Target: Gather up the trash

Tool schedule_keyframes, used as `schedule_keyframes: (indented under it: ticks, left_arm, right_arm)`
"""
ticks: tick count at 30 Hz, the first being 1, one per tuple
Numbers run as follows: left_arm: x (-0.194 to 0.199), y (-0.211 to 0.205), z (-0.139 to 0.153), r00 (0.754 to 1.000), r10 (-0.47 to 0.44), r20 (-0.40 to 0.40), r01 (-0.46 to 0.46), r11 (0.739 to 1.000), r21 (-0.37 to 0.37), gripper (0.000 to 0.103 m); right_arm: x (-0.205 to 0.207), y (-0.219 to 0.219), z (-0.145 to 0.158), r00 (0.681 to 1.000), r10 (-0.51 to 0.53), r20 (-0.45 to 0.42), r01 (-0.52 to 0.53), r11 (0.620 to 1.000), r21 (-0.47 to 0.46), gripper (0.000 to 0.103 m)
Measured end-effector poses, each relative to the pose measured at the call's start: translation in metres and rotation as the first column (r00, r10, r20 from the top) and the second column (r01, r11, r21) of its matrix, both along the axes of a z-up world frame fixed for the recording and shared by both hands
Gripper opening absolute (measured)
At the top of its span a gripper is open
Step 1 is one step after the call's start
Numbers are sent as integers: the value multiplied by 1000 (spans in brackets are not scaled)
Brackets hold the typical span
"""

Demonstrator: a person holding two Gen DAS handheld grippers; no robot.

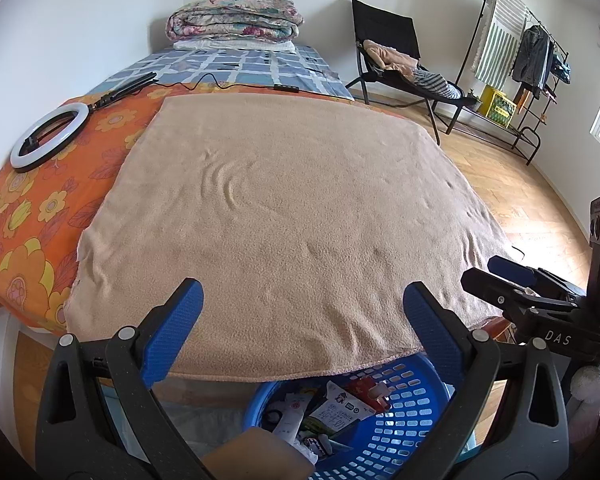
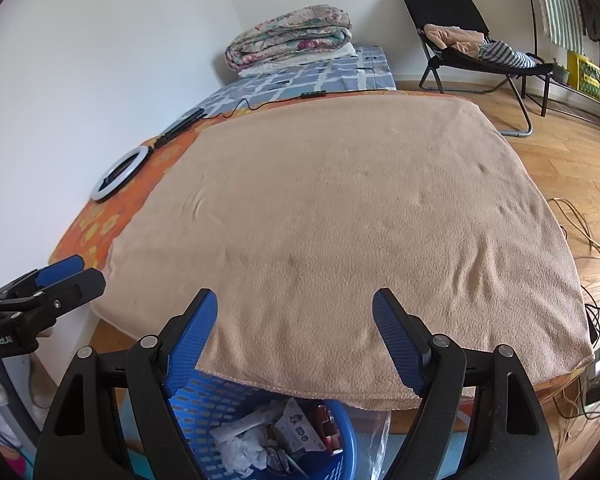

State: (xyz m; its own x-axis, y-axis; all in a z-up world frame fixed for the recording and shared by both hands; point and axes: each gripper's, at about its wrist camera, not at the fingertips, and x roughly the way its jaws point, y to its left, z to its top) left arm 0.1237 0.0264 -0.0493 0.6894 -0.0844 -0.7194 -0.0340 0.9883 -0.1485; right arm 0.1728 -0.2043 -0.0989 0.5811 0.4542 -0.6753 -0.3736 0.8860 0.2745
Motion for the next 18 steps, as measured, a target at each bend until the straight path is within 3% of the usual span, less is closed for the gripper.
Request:
schedule_keyframes:
  ticks: [18]
  left_arm:
    - [0,-5,1,1000,-2,-5,2,1000,-8,102]
  right_arm:
    - [0,0,-1,1000,2,-5,-2,1000,-1,80]
